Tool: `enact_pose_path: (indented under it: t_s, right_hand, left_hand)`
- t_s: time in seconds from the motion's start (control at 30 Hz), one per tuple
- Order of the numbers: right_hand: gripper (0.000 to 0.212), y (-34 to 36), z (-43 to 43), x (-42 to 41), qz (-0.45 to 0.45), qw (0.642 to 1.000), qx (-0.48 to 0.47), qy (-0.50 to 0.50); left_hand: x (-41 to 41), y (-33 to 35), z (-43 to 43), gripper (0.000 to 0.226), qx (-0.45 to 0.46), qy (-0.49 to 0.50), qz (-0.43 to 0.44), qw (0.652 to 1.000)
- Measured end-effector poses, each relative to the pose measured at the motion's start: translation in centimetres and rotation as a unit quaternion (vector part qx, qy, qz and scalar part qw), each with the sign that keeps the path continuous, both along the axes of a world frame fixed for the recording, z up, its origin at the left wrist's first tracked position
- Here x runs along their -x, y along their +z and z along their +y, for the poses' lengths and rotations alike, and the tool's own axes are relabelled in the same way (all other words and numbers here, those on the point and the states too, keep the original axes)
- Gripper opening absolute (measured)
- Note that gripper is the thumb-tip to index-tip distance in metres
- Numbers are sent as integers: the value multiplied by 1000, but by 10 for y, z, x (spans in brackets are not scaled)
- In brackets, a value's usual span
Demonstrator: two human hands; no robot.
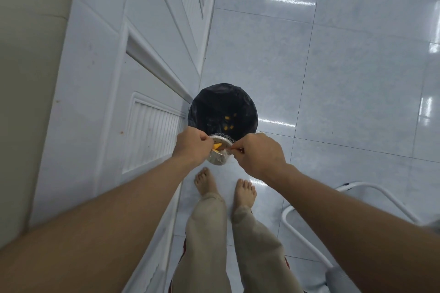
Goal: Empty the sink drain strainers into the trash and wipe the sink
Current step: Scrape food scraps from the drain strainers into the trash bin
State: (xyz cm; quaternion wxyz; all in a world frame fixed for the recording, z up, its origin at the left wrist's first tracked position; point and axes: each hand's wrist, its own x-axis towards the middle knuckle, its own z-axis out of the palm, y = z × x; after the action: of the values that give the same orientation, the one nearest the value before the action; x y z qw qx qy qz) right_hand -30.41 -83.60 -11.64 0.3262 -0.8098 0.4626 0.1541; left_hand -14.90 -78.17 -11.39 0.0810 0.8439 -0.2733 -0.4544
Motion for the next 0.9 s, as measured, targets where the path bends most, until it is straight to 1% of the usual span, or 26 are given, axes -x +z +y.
enact_pose_path:
  t_s: [0.13,0.27,0.4,0.6,0.67,0.73,0.83,0.9]
  right_hand:
    - [24,-2,4,4,-15,999,26,-34]
    - [28,-2,7,4,-23,995,58,-76]
    - [25,0,6,3,-29,992,63,-107]
    - [30,-3,6,-3,11,998,28,-56]
    - [30,-4,7,-4,12,998,40,-55]
    - [30,-5,8,-3,10,997,57,-57]
    - [27,-4,6,-2,4,996,58,-64]
    - [27,-2,3,-1,2,995,64,-72]
  left_hand:
    - [1,-3,3,31,-4,1,-1,1000]
    - [2,-4,6,32,-11,-3,0,1000]
    - [2,-3,5,37,-8,-2,2,1000]
    - [2,0,2,43,-2,-4,10,1000]
    - [2,-1,2,45,-6,-3,8,1000]
    - [2,-2,2,41,-14,2,4,1000]
    - [2,-3,2,31,-16,10,6,1000]
    - [1,-5,2,27,-14,8,9,1000]
